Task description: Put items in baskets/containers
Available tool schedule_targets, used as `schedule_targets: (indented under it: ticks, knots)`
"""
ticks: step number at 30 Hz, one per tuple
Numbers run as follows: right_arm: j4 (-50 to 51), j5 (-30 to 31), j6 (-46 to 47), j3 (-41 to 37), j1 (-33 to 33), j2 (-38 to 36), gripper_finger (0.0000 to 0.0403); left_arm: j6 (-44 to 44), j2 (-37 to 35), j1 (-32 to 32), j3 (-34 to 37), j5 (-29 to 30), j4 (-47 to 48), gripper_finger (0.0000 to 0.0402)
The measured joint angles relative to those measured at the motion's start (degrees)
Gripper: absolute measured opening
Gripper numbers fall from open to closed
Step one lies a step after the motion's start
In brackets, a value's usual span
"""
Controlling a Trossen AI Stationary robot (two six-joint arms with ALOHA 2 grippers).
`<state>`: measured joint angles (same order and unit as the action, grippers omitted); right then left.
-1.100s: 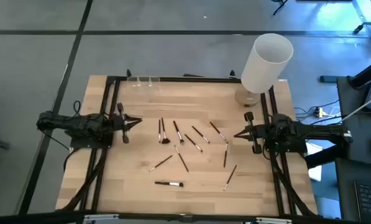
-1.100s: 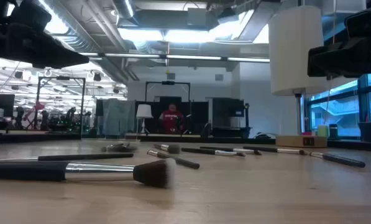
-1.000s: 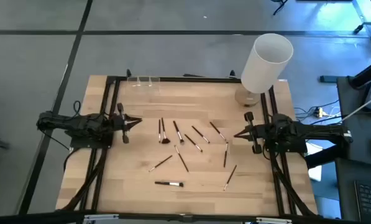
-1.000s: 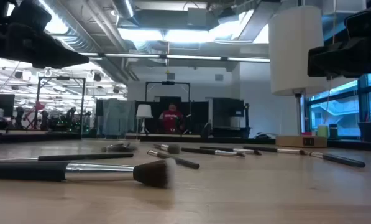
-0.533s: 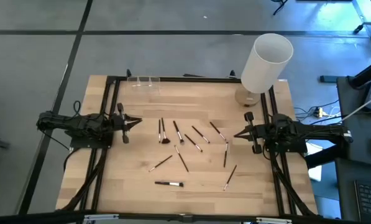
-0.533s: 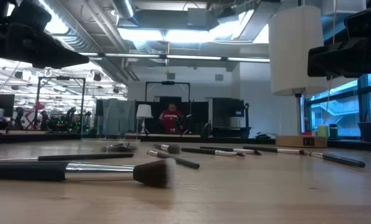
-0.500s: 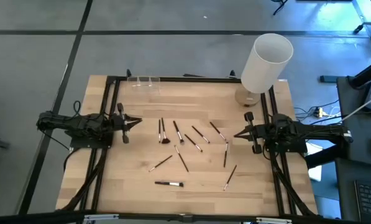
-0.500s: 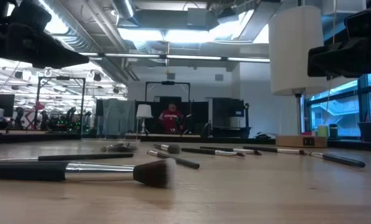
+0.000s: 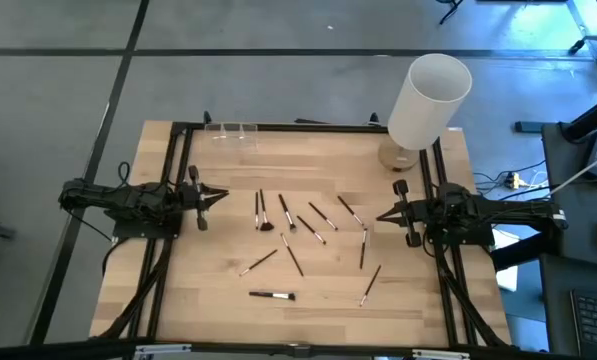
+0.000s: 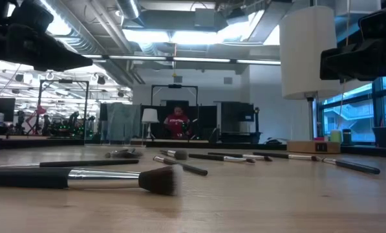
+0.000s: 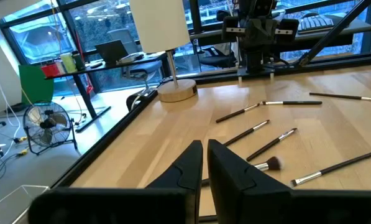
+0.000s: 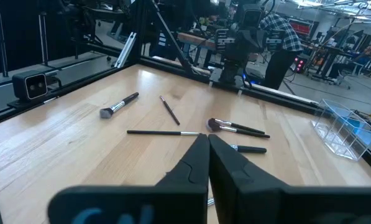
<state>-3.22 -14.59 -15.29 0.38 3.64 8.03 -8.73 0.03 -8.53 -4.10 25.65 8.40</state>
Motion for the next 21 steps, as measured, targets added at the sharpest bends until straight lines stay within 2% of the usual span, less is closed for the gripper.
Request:
schedule_targets:
  ticks: [17, 21]
  knots:
    - [0.0, 0.0, 0.0, 0.0, 0.0, 0.0, 0.0006, 0.0, 0.0, 0.0, 0.0, 0.0, 0.0, 0.0020]
    - [-0.4, 2.2, -4.7, 0.0, 0.0, 0.0, 0.0006, 0.0, 0.0, 0.0, 0.0, 0.0, 0.0, 0.0020]
